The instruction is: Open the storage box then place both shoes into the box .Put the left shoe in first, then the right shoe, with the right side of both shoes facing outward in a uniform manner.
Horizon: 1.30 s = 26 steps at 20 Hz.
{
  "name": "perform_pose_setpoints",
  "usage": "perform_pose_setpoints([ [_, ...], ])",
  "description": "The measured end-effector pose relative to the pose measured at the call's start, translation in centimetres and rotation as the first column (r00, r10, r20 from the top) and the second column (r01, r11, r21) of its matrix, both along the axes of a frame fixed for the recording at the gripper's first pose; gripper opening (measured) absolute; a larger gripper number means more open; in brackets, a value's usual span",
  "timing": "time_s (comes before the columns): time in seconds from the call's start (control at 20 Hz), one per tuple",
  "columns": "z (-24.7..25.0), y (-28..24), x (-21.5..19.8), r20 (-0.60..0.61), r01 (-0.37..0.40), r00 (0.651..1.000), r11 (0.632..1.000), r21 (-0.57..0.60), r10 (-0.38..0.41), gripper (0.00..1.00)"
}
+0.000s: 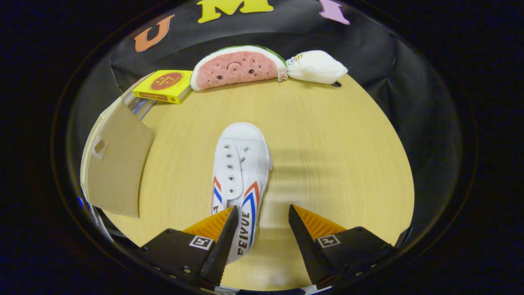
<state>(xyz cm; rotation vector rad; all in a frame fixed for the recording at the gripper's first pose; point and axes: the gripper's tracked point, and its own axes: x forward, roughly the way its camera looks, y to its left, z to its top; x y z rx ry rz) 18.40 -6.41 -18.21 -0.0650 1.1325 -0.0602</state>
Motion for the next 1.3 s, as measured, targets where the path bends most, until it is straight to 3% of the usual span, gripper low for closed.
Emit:
perform_pose_setpoints([
  [0.15,-1.0,0.5,0.1,-0.032,-0.017,0.999,1.0,0.012,0.017,0.65],
  [0.35,-1.4,0.7,0.4,-0.016,-0.04,0.999,0.999,0.02,0.04,0.21],
  [0.45,-0.8,0.2,0.4,0.009,-0.025,1.0,1.0,-0.005,0.025,0.2],
  [0.5,-1.5,0.5,0.4,0.025,0.008,1.0,1.0,0.022,-0.009,0.01],
  [0.8,-0.9,1.3,0.2,0.009,0.101,0.994,0.967,0.233,-0.106,0.0],
  [1.1,2.8,1.7,-1.2,0.067,0.143,0.984,0.949,0.282,-0.168,0.0],
  [1.3,6.9,3.2,-3.3,0.128,0.125,0.976,0.939,0.321,-0.174,0.0],
])
